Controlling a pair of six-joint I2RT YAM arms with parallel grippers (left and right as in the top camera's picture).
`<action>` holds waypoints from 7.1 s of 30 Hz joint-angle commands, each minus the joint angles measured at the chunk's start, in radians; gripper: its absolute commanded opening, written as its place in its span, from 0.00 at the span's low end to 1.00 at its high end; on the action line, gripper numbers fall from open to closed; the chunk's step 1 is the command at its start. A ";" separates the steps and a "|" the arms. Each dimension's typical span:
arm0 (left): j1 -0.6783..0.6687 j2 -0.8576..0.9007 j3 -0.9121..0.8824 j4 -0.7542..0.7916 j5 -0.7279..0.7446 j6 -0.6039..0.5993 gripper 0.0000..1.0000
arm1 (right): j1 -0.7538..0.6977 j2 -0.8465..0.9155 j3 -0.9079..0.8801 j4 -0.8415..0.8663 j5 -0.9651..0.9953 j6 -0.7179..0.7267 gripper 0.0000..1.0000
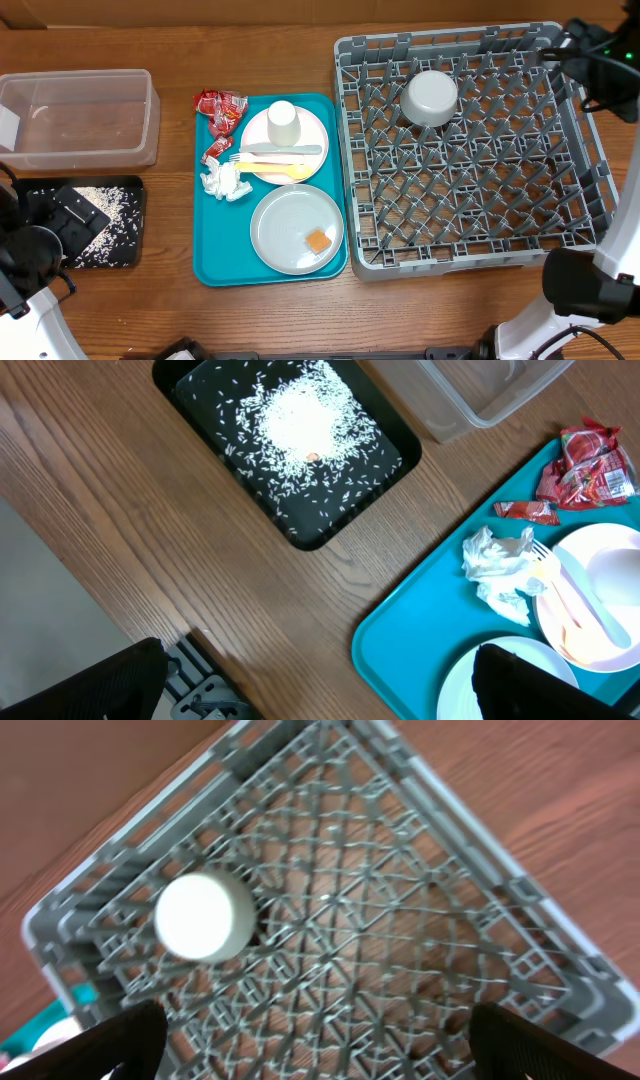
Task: Sort waste into correct bins and load items into the dishwasher rack
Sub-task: 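Withdraw the right gripper to the right edge of the rack, then move the left gripper right to the white plate's rim, then grasp the white plate rim with the left gripper and lift it, then carry the plate left over the black rice tray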
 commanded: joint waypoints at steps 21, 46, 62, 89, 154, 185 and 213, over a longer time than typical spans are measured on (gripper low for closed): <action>0.006 0.000 0.010 0.003 -0.012 0.019 1.00 | -0.075 -0.268 -0.285 0.001 0.065 -0.078 1.00; 0.006 0.000 0.010 0.002 0.215 -0.089 1.00 | -0.075 -0.268 -0.285 0.002 0.066 -0.078 1.00; -0.063 0.000 0.000 -0.096 0.544 0.108 0.98 | -0.075 -0.268 -0.285 0.002 0.065 -0.078 1.00; -0.702 0.129 -0.311 0.121 0.083 -0.178 1.00 | -0.075 -0.268 -0.285 0.002 0.066 -0.078 1.00; -0.853 0.778 -0.502 0.540 0.127 -0.008 0.12 | -0.075 -0.268 -0.285 0.002 0.065 -0.078 1.00; -0.838 0.497 -0.240 0.218 0.287 0.070 0.04 | -0.075 -0.268 -0.285 0.002 0.065 -0.078 1.00; -0.132 0.426 -0.022 0.014 0.235 0.124 0.04 | -0.075 -0.268 -0.285 0.002 0.066 -0.078 1.00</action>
